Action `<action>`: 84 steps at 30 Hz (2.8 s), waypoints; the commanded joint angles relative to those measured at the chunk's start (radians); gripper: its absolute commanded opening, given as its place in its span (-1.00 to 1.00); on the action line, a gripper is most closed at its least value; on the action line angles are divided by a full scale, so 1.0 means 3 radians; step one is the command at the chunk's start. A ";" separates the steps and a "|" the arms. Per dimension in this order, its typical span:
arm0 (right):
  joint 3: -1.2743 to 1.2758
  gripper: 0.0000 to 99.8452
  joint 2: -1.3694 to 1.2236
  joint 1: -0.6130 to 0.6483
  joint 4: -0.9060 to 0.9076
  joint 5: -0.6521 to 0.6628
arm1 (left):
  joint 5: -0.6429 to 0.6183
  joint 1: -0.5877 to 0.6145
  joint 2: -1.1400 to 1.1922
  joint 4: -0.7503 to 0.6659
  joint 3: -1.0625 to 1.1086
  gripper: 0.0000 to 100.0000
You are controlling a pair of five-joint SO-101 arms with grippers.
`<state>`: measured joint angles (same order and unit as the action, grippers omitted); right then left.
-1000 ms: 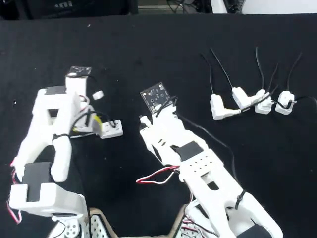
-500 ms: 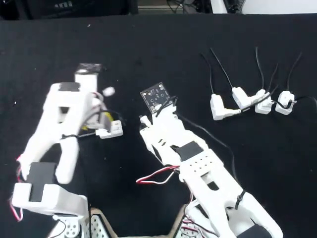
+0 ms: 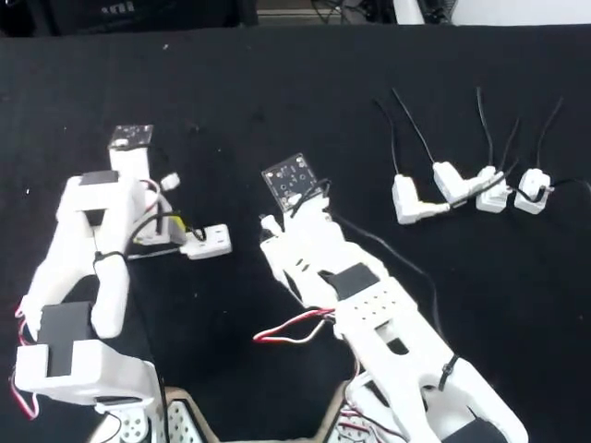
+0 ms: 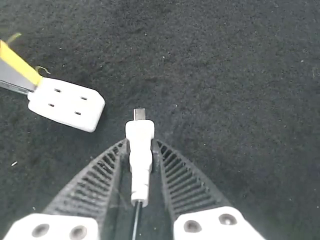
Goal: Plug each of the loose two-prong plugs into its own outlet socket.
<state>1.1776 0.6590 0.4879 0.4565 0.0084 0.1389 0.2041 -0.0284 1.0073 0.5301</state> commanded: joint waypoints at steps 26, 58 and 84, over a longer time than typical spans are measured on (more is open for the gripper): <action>-0.1174 -0.98 -0.0023 -0.0056 0.1366 -0.0015 | -0.0373 -0.0028 -0.1406 -0.0245 0.1097 -0.46; -0.4979 -0.98 -0.3301 0.0256 0.4312 -0.0077 | -0.0629 0.0033 -0.1851 -0.0742 0.1890 -0.46; -0.5787 -0.98 -0.4237 0.0286 0.4358 -0.0900 | -0.0629 0.0038 -0.1851 -0.0721 0.1890 -0.46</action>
<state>-0.5163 -0.6222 0.5631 1.7315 -0.2171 -0.0391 0.2071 -0.5562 0.7971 1.1055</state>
